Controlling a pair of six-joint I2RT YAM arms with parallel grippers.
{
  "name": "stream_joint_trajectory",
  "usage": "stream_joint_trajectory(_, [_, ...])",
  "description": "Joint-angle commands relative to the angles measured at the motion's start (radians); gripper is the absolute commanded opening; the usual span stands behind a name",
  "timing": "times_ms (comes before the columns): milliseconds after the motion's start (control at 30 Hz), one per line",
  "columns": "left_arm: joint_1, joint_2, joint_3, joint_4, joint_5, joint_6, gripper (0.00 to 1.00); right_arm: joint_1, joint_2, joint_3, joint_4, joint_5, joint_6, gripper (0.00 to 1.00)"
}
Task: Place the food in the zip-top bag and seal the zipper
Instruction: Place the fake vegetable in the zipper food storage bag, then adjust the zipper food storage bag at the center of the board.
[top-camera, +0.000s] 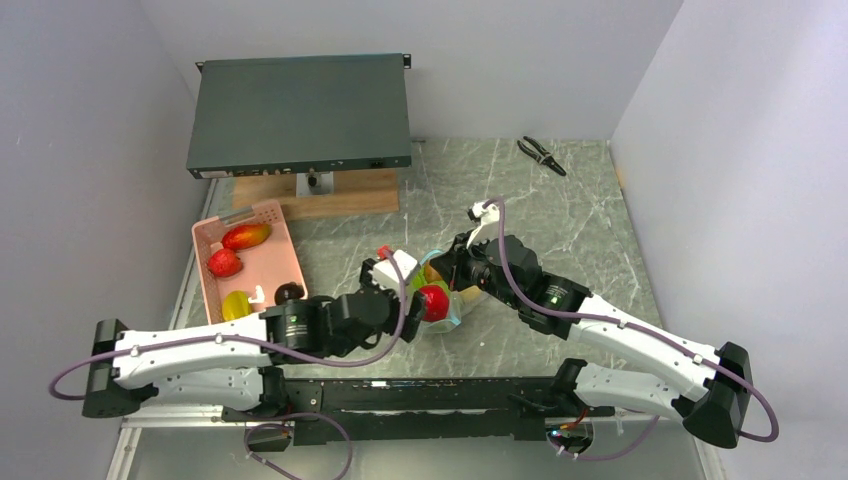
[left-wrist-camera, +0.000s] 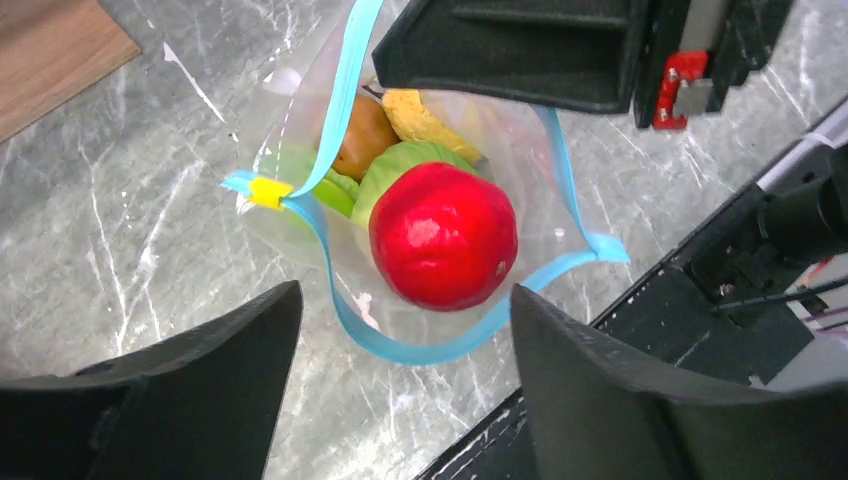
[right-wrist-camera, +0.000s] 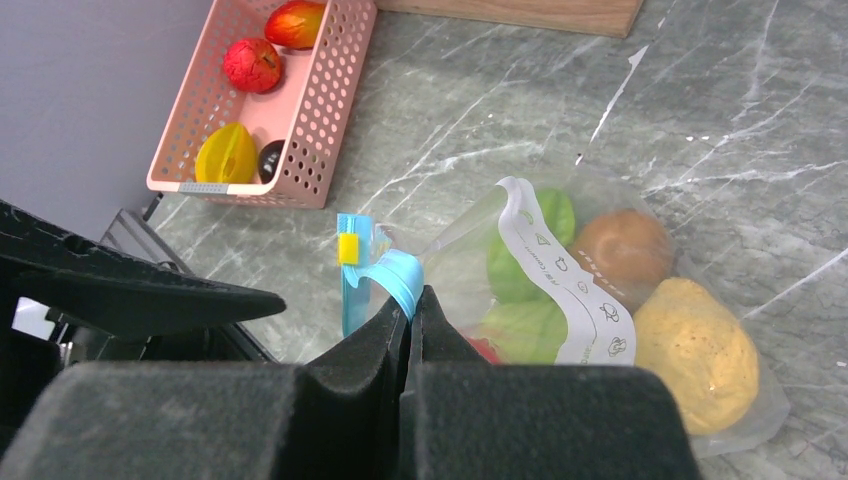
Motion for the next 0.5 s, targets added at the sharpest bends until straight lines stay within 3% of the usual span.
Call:
stream_joint_trajectory(0, [0.005,-0.122,-0.063,0.007,0.066,-0.127,0.72,0.005,-0.026,0.032,0.061,-0.01,-0.005,0.0])
stream_joint_trajectory(67, [0.013,-0.172,-0.105,-0.009,0.053,-0.23,0.63,0.005,-0.024,0.032,0.065,-0.01,-0.004,0.0])
stream_joint_trajectory(200, [0.077,-0.242,-0.187,-0.018,0.121,-0.452,0.62,0.005,-0.013,0.038,0.069,-0.015,-0.004,0.0])
stream_joint_trajectory(333, [0.107,-0.274,-0.273,0.095,0.208,-0.519,0.61,0.003,-0.011,0.034,0.077,-0.018,0.001,0.0])
stream_joint_trajectory(467, [0.131,-0.27,-0.287,0.055,0.193,-0.572,0.55,0.005,-0.008,0.042,0.067,-0.024,0.001,0.0])
